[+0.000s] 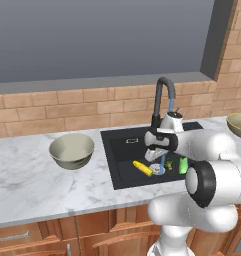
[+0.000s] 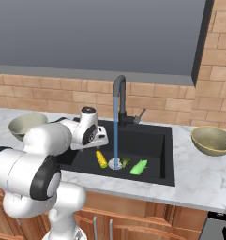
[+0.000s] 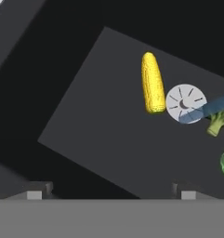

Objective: Pick the corns from the sink and place them in one bowl. Place the broccoli in the other bowl. Then turn off the sink faucet.

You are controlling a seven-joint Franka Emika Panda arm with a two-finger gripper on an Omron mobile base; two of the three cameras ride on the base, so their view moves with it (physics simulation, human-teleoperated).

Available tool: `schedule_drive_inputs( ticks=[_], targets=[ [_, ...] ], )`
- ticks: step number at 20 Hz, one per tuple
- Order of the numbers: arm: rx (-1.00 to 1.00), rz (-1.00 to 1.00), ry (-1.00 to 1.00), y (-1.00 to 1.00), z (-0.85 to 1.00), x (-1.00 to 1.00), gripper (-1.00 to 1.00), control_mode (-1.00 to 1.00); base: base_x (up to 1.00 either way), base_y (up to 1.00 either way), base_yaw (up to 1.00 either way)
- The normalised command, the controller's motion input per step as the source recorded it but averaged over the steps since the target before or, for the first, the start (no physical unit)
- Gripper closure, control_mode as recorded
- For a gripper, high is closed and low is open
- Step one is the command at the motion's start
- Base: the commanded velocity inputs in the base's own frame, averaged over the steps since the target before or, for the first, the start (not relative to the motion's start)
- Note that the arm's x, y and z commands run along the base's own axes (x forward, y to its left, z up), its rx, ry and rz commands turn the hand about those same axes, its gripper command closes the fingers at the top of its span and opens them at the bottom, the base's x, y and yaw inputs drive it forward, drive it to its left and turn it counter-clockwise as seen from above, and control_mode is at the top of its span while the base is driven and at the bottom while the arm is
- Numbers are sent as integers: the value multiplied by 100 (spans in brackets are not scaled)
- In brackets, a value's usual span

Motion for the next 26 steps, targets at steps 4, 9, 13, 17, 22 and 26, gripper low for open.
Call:
schedule_drive_inputs(
  ticks=[4,9,13,17,22,26],
  targets=[
    [0,0,0,0,-41,15,-100,-100,0,0,0],
    [0,0,0,-4,-44,14,-100,-100,0,0,0],
    [0,0,0,-8,-44,14,-100,-100,0,0,0],
    [0,0,1,-3,-44,14,-100,-100,0,0,0],
    [-1,0,2,0,-37,18,-100,-100,0,0,0],
    [-1,0,4,0,-26,30,-100,-100,0,0,0]
  ],
)
